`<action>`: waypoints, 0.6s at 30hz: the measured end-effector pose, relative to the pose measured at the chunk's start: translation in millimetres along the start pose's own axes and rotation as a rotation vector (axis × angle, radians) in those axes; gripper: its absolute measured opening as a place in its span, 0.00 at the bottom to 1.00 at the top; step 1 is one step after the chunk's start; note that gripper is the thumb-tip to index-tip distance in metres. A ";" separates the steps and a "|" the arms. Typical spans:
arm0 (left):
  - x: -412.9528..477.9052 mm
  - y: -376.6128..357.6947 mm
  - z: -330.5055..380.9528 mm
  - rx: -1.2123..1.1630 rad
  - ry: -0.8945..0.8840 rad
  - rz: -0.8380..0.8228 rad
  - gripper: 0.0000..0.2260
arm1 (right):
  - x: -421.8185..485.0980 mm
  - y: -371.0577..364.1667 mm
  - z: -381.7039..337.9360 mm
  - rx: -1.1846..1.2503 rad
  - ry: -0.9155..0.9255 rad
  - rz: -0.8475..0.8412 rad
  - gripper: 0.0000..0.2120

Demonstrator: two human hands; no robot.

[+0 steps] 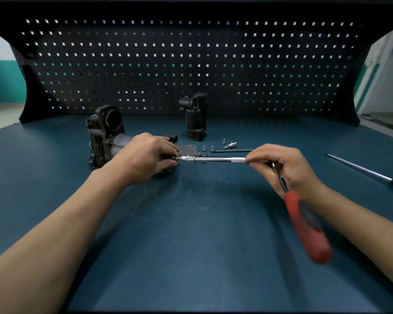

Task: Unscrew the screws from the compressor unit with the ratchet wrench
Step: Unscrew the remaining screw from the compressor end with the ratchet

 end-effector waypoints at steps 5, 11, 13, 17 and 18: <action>0.4 -5.7 -0.7 -0.016 0.083 0.034 0.08 | -0.8 6.1 6.0 -0.207 0.222 -0.027 0.05; 1.2 -8.8 0.4 -0.028 0.108 0.062 0.07 | -2.4 7.1 15.3 -0.323 0.332 -0.038 0.05; 2.9 -8.6 2.0 -0.036 0.115 0.057 0.08 | -3.4 9.7 18.5 -0.342 0.327 -0.024 0.06; 4.4 -6.5 3.2 -0.026 0.135 0.059 0.08 | -5.1 7.4 23.2 -0.336 0.269 -0.032 0.08; 5.0 -5.9 3.3 -0.019 0.143 0.056 0.08 | -6.9 7.8 24.7 -0.333 0.253 -0.037 0.08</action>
Point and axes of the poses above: each hand's wrist, its own x-axis towards the middle knuckle, its own y-axis out of the back of the hand, z = x × y, the point moved 1 cm from there along x, towards the middle knuckle, and after that the axes turned 11 degrees about x, right-handed, at the moved point
